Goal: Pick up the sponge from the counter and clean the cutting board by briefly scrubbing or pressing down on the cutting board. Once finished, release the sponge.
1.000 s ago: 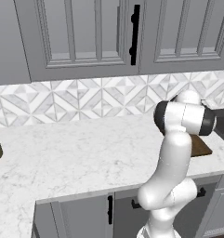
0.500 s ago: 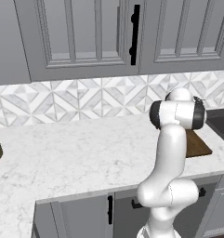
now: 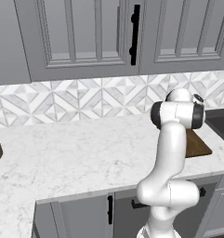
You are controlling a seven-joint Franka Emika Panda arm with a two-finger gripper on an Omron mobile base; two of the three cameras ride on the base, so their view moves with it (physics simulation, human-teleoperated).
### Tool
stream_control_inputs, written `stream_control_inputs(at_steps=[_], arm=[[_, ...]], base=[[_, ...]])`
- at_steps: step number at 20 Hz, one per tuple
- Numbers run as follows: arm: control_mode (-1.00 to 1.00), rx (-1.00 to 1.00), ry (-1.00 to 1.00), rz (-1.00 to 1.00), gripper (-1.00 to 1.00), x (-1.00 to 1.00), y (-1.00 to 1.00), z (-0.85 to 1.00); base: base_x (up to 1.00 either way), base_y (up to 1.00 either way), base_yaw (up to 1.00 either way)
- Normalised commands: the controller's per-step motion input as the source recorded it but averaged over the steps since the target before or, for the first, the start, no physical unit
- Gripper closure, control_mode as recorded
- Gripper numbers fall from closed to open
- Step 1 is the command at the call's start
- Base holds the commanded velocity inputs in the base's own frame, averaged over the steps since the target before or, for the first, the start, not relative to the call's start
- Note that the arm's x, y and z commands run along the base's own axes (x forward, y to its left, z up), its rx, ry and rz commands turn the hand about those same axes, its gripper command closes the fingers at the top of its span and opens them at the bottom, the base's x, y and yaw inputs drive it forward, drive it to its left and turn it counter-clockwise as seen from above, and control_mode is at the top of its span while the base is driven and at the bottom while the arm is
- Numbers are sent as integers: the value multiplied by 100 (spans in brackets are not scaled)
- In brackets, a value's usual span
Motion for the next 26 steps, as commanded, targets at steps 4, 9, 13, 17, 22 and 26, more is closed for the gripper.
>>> stream_control_inputs(at_steps=[4, 9, 13, 17, 22, 26], arm=[[-100, -6, 0, 0, 100, 0, -52, -21], [-100, -4, 0, 0, 100, -30, -18, -24], [-100, 0, -1, 0, 100, -100, 0, -26], [-100, 0, -1, 0, 100, -100, 0, -14], [-100, 0, 2, 0, 100, -87, 6, 0], [-100, 0, 9, 0, 100, -83, 8, 0]], base=[[0, 0, 0], [0, 0, 0], [0, 0, 0], [0, 0, 0], [0, 0, 0], [0, 0, 0]])
